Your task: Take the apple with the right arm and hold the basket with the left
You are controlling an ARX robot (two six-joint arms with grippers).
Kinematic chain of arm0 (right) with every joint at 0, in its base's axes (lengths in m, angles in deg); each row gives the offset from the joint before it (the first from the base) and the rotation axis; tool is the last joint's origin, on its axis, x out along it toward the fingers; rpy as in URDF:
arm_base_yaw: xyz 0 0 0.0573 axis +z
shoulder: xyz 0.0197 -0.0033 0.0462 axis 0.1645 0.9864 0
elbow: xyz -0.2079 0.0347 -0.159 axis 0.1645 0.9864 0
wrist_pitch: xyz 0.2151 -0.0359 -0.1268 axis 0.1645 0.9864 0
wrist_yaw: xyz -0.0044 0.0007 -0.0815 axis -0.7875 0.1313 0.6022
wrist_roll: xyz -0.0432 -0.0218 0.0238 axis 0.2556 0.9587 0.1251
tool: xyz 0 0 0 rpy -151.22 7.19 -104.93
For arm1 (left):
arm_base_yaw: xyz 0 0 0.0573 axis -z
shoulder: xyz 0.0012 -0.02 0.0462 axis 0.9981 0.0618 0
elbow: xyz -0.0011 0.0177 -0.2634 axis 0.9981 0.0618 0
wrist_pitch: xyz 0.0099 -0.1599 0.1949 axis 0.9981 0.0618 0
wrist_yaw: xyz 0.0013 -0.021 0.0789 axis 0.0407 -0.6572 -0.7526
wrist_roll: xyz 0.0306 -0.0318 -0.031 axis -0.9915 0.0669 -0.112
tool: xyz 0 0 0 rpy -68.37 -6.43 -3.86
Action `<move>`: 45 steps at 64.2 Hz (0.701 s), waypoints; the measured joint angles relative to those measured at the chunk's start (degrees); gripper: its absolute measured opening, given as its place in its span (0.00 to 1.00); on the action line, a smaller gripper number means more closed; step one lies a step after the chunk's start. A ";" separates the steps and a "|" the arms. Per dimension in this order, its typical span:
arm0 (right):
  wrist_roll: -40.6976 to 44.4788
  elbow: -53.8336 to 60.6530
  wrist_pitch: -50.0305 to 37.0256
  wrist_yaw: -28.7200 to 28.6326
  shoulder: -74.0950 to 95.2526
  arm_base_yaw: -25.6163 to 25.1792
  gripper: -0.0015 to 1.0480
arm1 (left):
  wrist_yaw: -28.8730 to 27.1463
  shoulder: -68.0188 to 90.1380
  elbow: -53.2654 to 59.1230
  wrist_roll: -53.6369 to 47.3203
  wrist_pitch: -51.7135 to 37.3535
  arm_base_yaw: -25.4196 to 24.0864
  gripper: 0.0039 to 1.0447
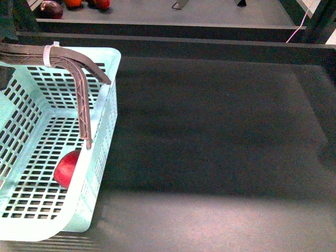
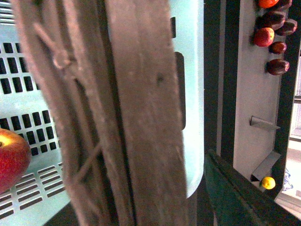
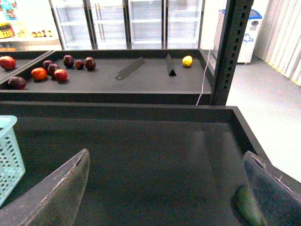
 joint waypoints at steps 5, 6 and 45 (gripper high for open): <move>0.00 0.00 0.00 0.00 0.00 0.00 0.92 | -0.42 -2.32 0.46 0.09 1.81 0.20 0.65; 0.00 0.00 0.00 0.00 0.00 0.00 0.92 | -0.44 -3.06 0.66 0.17 2.49 0.31 0.69; 0.00 0.00 0.00 0.00 0.00 0.00 0.92 | 3.48 -28.28 23.67 -32.61 -21.24 5.44 0.72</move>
